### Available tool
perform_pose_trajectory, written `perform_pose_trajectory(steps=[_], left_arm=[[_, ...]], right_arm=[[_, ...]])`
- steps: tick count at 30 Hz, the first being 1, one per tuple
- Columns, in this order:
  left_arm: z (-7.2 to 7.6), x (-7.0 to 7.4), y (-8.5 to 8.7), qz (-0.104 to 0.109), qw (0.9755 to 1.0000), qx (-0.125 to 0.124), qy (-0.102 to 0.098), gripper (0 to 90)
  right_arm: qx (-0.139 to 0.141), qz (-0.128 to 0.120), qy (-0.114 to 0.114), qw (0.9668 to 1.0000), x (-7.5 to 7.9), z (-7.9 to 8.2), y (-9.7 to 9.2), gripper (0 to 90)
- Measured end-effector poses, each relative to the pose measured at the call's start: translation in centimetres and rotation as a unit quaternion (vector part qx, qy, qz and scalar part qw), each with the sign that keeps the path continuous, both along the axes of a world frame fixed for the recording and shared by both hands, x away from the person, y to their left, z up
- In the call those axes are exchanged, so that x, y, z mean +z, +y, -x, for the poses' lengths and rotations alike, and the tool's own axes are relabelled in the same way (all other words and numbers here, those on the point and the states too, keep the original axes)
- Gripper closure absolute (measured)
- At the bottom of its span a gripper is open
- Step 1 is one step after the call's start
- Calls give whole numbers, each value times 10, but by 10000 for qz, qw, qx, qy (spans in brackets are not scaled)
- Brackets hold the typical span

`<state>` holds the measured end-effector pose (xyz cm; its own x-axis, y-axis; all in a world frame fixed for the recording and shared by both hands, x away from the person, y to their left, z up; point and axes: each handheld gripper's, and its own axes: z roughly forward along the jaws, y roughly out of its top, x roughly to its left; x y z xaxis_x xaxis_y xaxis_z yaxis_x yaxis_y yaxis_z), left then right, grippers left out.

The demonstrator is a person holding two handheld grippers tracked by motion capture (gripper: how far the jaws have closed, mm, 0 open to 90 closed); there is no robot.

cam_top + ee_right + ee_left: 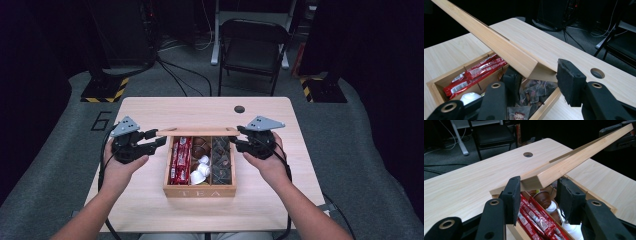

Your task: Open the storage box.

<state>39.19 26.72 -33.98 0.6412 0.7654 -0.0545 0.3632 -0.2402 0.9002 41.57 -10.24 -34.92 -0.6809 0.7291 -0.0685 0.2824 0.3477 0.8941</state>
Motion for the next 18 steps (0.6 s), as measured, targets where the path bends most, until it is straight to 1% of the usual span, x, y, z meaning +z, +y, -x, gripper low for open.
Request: perform_pose_trajectory(steps=[2, 3, 4, 7, 8, 9, 12, 13, 15, 16, 18], left_arm=[[-6, -2, -1, -125, 9999, 46, -13, 543], [-6, -2, -1, -125, 9999, 46, -13, 543], [-11, -3, -3, -202, 9998, 62, -11, 544], [-17, -6, -6, -286, 9995, 108, -16, 545], [-19, -6, -7, -290, 9995, 133, -17, 545], [-22, -7, -8, -341, 9993, 152, -21, 547], [-25, -7, -9, -320, 9993, 176, -35, 556], [-27, -7, -9, -334, 9992, 198, -44, 556], [-30, -8, -10, -319, 9992, 226, -68, 559], [-31, -7, -11, -357, 9990, 240, -115, 559], [-32, -7, -11, -375, 9989, 242, -138, 564]], right_arm=[[-31, -69, 49, 10000, 2, -3, 0, 548], [-26, -58, 41, 10000, 3, -3, 0, 548], [-19, -50, 27, 10000, 4, -5, 0, 549], [-22, -77, 68, 9999, 5, -6, 0, 550], [-36, -75, 61, 9999, 5, -7, 0, 550], [-10, -58, 26, 10000, 6, -8, 0, 550], [-21, -76, 32, 10000, 7, -9, 0, 550], [-37, -104, 76, 9999, 7, -9, 0, 550], [-26, -108, 56, 9999, 8, -11, 0, 552], [-44, -115, 66, 9999, 9, -11, 0, 553], [-34, -112, 53, 9999, 10, -13, 0, 554]])
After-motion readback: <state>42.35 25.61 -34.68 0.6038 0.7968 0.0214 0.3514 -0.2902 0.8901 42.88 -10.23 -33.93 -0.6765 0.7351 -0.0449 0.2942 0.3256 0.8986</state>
